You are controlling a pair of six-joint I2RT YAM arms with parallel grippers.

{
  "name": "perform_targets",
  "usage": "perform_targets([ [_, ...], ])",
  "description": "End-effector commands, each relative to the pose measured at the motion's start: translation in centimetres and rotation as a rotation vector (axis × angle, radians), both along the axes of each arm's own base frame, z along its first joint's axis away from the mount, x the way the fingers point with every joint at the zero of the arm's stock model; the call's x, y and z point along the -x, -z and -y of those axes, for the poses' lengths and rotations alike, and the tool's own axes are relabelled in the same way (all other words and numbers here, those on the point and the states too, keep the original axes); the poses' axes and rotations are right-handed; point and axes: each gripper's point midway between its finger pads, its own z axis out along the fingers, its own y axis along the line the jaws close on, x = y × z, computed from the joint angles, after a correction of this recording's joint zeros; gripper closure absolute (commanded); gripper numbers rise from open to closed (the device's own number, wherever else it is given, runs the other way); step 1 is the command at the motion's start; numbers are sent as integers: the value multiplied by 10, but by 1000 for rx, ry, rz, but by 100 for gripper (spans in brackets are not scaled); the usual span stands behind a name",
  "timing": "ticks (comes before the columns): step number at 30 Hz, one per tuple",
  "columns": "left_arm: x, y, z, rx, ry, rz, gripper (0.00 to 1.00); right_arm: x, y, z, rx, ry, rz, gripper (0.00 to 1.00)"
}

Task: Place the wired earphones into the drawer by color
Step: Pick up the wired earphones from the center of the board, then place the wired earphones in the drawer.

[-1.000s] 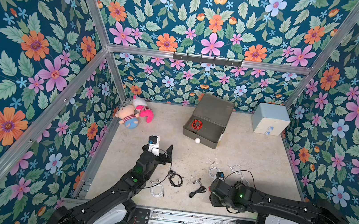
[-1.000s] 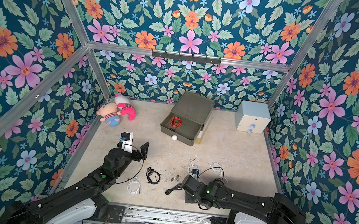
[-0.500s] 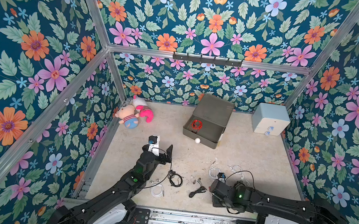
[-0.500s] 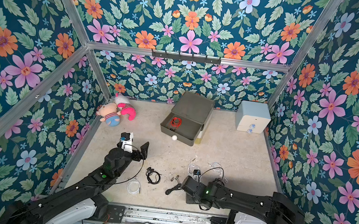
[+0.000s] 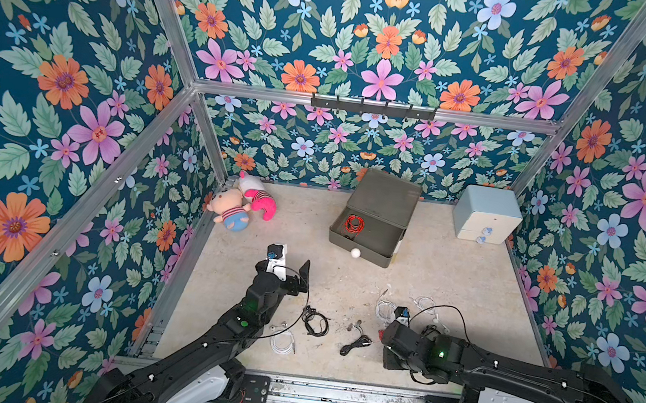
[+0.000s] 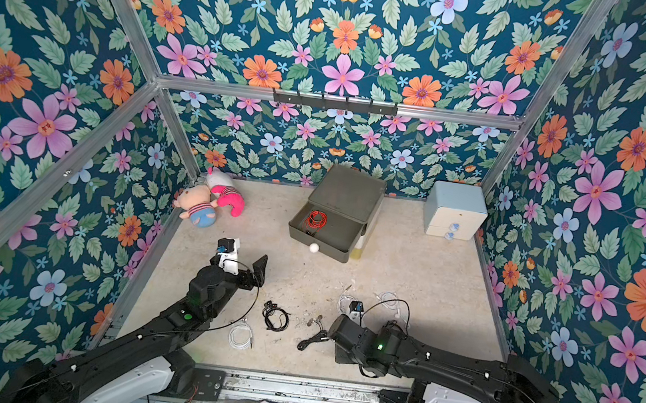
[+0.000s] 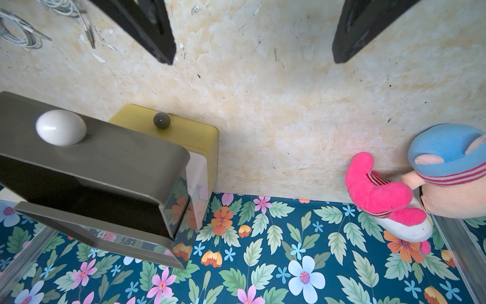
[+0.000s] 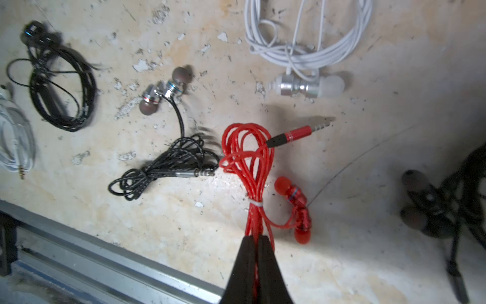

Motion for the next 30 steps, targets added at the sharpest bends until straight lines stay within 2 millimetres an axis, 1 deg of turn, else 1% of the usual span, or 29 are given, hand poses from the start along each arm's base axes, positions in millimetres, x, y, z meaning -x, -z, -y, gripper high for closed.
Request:
perform_targets([
  [1,-1,-2,0,1,-3,8,1,-9,-14,3,-6,20,62,100],
  [7,0,-1,2,0,9,7,1,-24,-50,0,-74,26,173,100],
  [16,1,-4,3,6,21,16,1,-40,-96,-7,-194,28,325,100],
  [20,1,-4,3,8,21,19,1,-47,-114,-10,-209,20,386,100],
  [24,1,-4,5,13,35,21,1,-56,-135,-17,-234,3,471,100],
  [30,3,-7,10,20,64,35,1,-69,-172,-22,-267,-10,582,100],
])
